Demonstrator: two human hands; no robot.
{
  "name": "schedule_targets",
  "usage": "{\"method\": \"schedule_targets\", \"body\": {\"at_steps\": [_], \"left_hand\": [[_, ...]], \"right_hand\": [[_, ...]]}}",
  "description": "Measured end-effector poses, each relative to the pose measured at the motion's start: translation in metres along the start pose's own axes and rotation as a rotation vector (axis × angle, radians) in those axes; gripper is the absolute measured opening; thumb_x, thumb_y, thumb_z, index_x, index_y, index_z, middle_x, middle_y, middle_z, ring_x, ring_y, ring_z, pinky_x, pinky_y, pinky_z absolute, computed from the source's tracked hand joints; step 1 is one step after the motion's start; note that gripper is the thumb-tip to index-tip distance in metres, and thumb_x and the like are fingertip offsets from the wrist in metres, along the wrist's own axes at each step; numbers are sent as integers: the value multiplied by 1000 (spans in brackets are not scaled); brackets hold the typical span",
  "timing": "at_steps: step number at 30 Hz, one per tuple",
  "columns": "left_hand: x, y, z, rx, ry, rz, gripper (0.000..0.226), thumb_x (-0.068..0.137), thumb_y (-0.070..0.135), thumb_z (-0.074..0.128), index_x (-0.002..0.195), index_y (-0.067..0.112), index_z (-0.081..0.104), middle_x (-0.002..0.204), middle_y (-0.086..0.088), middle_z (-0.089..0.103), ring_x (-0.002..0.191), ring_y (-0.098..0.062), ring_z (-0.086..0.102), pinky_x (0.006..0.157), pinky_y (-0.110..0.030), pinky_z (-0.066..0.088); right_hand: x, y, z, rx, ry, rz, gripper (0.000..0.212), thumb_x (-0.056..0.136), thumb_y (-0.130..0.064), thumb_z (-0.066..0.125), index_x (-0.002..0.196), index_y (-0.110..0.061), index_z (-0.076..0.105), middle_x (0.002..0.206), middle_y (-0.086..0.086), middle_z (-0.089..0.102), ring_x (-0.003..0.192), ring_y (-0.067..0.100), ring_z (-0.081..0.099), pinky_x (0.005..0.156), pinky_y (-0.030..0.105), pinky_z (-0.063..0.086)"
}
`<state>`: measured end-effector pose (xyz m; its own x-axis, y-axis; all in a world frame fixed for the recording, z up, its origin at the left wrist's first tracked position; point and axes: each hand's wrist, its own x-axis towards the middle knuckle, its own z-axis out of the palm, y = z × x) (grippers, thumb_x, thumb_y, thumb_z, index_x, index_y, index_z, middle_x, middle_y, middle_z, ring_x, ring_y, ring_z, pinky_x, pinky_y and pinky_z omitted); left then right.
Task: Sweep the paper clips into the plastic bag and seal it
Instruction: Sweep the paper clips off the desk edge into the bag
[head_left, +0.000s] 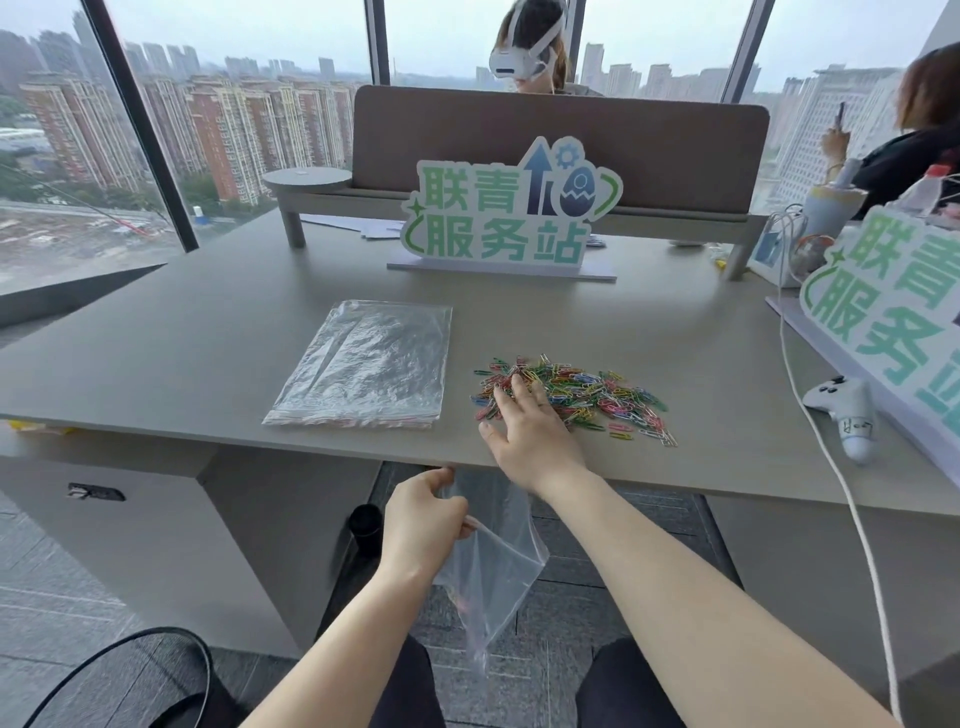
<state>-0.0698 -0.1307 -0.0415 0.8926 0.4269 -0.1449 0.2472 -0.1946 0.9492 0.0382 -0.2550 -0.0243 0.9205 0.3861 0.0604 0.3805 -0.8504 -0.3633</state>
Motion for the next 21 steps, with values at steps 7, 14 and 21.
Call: {"method": "schedule_targets", "body": {"at_steps": [7, 14, 21], "left_hand": [[1, 1, -1, -4, -4, -5, 58, 77, -6, 48, 134, 3, 57, 124, -13, 67, 57, -12, 72, 65, -28, 62], [2, -1, -1, -23, -1, -11, 58, 76, -6, 48, 133, 3, 57, 121, -16, 68, 57, -12, 72, 67, -29, 62], [-1, -1, -2, -49, 0, 2, 57, 78, -7, 48, 134, 2, 56, 128, -13, 64, 55, -11, 71, 62, -26, 60]], "right_hand": [[19, -3, 1, -75, -71, -24, 66, 97, -55, 25, 154, -22, 12, 162, 0, 1, 148, 23, -5, 120, 39, 1], [3, 2, 5, -67, -52, -181, 56, 102, -44, 23, 152, -19, 20, 162, -1, 9, 148, 16, -2, 118, 33, 0], [-16, 4, 6, -25, -28, -273, 52, 102, -42, 27, 152, -27, 22, 161, -6, 14, 148, 12, 3, 119, 32, 5]]}}
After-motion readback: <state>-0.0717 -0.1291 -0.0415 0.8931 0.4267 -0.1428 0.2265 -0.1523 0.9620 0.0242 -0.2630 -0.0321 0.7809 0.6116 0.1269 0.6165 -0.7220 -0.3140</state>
